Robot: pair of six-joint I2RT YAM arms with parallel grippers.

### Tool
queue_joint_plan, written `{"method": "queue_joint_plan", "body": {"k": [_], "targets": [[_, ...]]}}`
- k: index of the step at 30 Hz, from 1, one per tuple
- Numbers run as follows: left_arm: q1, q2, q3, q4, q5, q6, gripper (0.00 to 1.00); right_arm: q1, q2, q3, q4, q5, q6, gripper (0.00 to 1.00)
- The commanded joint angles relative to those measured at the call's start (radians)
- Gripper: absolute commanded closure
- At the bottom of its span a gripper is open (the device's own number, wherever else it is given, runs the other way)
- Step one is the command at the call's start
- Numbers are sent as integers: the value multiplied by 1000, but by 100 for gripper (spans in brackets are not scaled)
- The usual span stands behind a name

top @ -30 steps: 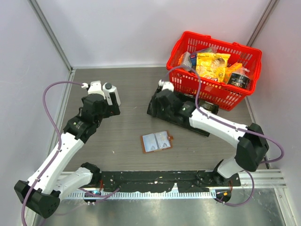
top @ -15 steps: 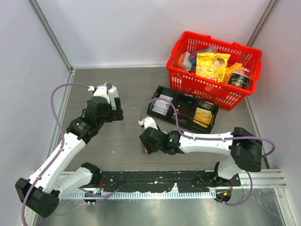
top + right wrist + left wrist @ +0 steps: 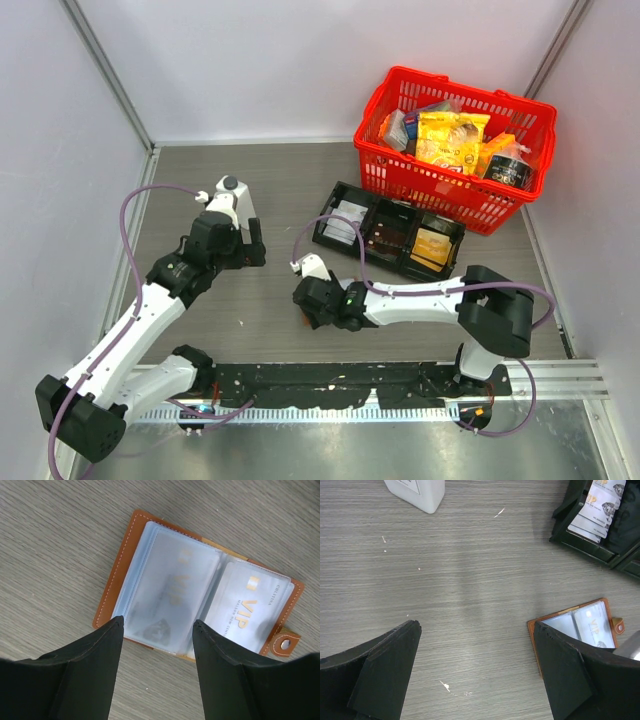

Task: Take the credit cards out of the card holder
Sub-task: Remove the credit card from the card holder.

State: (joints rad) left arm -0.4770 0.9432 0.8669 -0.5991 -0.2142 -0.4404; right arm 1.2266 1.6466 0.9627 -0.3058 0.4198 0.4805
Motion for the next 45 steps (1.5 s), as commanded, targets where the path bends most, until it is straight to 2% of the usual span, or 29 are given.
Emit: {"method": "queue_joint_plan", "body": {"k": [1,8,12,13,17,23,26,31,34,37,43,45], "targets": [[-2,-4,3,32,18,-4,0,2,28,1,40,25,7,38],[-3,17,6,35,32,-6,0,-9,44,-51,51,36,33,40],[-3,28,7,39,55,-6,0,-36,18,-103,97,-13,49,56],[-3,29,7,44,65,-6,0,-47,12,-116,118,-22,56,63],[-8,40,7,56,139,-6,0,-82,-25,-189,177,-73,78,71],[-20,71,-18,103,312,-93,0,-160,-131,-318,299,-176,136,75],[-38,97,-63,177,403,-170,0,-215,-169,-389,448,-242,180,76],[-92,158,-121,307,478,-288,0,-285,-208,-524,661,-393,263,76],[-117,218,-149,413,512,-386,0,-300,-206,-571,746,-403,290,76],[-140,290,-173,522,550,-466,6,-306,-205,-596,786,-446,308,77],[-170,443,-181,660,572,-546,27,-311,-209,-631,836,-450,320,77],[-172,474,-181,694,576,-557,29,-311,-209,-639,844,-449,323,77]]}}
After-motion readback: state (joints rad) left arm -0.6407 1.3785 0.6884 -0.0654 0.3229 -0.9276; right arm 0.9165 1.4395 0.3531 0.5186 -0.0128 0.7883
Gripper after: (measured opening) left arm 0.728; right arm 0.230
